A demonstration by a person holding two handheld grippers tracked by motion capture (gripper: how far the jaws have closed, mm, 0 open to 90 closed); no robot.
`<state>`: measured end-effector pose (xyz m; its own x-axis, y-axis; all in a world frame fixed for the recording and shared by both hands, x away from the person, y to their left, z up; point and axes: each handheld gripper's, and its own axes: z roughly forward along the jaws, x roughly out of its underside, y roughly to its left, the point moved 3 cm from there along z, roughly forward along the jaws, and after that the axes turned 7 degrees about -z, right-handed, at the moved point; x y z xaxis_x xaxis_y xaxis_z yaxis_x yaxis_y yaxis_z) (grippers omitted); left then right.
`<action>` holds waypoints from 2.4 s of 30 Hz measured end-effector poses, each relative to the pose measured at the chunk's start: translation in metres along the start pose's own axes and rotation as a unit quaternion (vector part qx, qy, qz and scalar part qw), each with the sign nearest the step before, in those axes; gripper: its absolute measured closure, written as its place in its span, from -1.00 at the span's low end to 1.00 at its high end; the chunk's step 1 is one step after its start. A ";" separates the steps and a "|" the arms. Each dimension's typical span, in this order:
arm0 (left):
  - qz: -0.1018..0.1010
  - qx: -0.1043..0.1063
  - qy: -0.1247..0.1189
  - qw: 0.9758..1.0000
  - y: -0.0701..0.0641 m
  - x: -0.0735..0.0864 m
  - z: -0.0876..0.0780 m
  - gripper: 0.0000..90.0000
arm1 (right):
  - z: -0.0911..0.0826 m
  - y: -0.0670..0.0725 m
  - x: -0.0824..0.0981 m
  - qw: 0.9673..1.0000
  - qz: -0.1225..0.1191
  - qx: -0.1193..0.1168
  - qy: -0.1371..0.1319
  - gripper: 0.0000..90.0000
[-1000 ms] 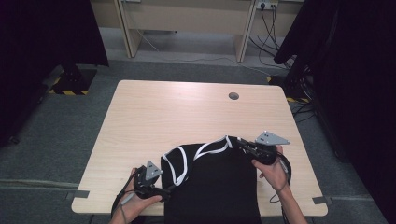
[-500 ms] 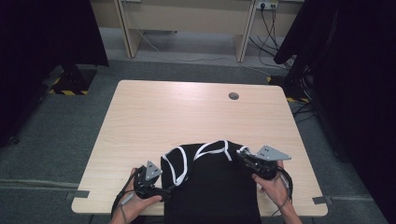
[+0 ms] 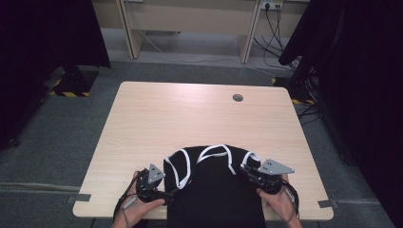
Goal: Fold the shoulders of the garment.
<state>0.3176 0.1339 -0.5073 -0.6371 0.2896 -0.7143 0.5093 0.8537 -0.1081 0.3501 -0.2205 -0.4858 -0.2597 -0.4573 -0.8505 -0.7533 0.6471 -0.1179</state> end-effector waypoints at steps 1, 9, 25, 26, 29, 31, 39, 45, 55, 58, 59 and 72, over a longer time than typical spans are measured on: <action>0.000 0.000 0.000 1.000 0.000 0.000 0.000 -1.00 | -0.001 0.001 0.001 1.000 -0.001 -0.003 0.006 0.73; 0.000 0.000 0.000 1.000 0.000 0.000 0.000 -1.00 | -0.019 0.006 0.001 1.000 -0.004 -0.009 0.010 0.49; 0.000 0.000 0.000 1.000 0.000 0.000 0.000 -1.00 | -0.001 -0.008 -0.023 0.999 0.030 0.019 0.020 0.30; 0.000 0.000 0.000 1.000 0.000 0.000 0.000 -1.00 | 0.003 -0.009 -0.023 0.999 0.028 0.018 0.023 0.30; 0.000 0.000 0.000 1.000 0.000 0.000 0.000 -1.00 | 0.012 -0.009 -0.020 0.999 0.025 0.013 0.038 0.30; 0.000 0.000 0.000 1.000 0.000 0.000 0.000 -1.00 | 0.013 -0.007 -0.016 0.999 0.023 0.009 0.046 0.30; 0.000 0.000 0.000 1.000 0.000 0.000 0.000 -1.00 | 0.008 -0.002 -0.002 0.998 0.010 0.002 0.069 0.28; 0.000 -0.001 0.000 1.000 0.000 0.000 0.000 -1.00 | 0.013 0.002 0.004 0.995 -0.001 0.008 0.095 0.21; 0.000 0.000 0.000 1.000 0.000 0.000 0.000 -1.00 | 0.003 -0.003 0.002 0.996 0.022 0.015 0.087 -0.03; 0.000 0.000 0.000 1.000 0.000 0.000 0.000 -1.00 | -0.004 -0.006 0.004 0.996 0.028 0.020 0.088 -0.08; 0.000 0.000 0.000 1.000 0.000 0.000 0.000 -1.00 | -0.006 -0.007 0.005 0.995 0.030 0.022 0.088 -0.09; 0.000 0.000 0.000 1.000 0.000 0.000 0.000 -1.00 | -0.020 -0.005 0.014 0.994 0.050 0.022 0.090 -0.27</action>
<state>0.3176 0.1339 -0.5073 -0.6373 0.2889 -0.7144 0.5086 0.8542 -0.1083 0.3383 -0.2426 -0.4872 -0.4389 -0.4884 -0.7542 -0.6926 0.7186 -0.0624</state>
